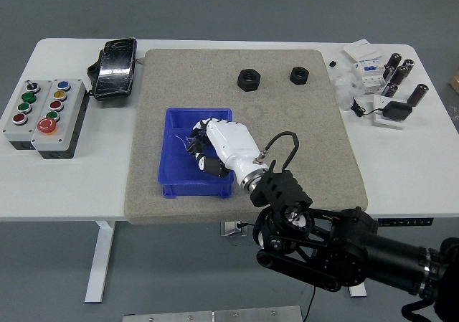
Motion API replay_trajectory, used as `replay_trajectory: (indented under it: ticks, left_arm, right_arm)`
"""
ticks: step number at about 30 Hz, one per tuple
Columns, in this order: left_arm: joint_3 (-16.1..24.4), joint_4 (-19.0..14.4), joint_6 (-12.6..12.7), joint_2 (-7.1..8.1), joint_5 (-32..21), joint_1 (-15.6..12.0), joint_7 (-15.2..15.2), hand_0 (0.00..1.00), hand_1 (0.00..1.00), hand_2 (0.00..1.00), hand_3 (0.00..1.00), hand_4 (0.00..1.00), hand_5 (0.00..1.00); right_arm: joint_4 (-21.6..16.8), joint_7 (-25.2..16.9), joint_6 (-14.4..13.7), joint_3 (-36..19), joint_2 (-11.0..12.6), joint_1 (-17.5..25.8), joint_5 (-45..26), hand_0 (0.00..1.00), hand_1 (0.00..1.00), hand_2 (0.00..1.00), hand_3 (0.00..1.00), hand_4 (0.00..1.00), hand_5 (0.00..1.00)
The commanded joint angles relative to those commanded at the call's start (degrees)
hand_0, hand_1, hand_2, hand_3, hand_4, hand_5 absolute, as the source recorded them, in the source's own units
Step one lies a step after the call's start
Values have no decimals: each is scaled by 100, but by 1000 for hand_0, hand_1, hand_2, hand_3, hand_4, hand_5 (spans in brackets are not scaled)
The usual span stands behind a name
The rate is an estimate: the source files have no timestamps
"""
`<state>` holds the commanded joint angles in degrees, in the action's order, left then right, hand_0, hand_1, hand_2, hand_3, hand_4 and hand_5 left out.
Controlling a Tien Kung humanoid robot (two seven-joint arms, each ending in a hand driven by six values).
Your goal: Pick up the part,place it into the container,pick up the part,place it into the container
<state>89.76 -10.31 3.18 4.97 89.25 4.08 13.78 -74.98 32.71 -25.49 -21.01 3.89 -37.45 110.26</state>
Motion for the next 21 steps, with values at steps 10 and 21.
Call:
replay_trajectory:
  ticks: [10, 21]
  left_arm:
    - [-22, 0, -5, -11, -21, 5, -15, 629, 553, 530, 605, 656, 366]
    - [18, 0, 11, -37, -41, -82, 8, 630, 552, 531, 606, 656, 366]
  right_arm:
    - [-102, -146, -382, -360, 90, 237, -13, 684, 761, 757, 693, 607, 142]
    - [-306, -2061, -1149, -2130, 703, 1474, -1901, 638, 705, 713, 677, 612, 159]
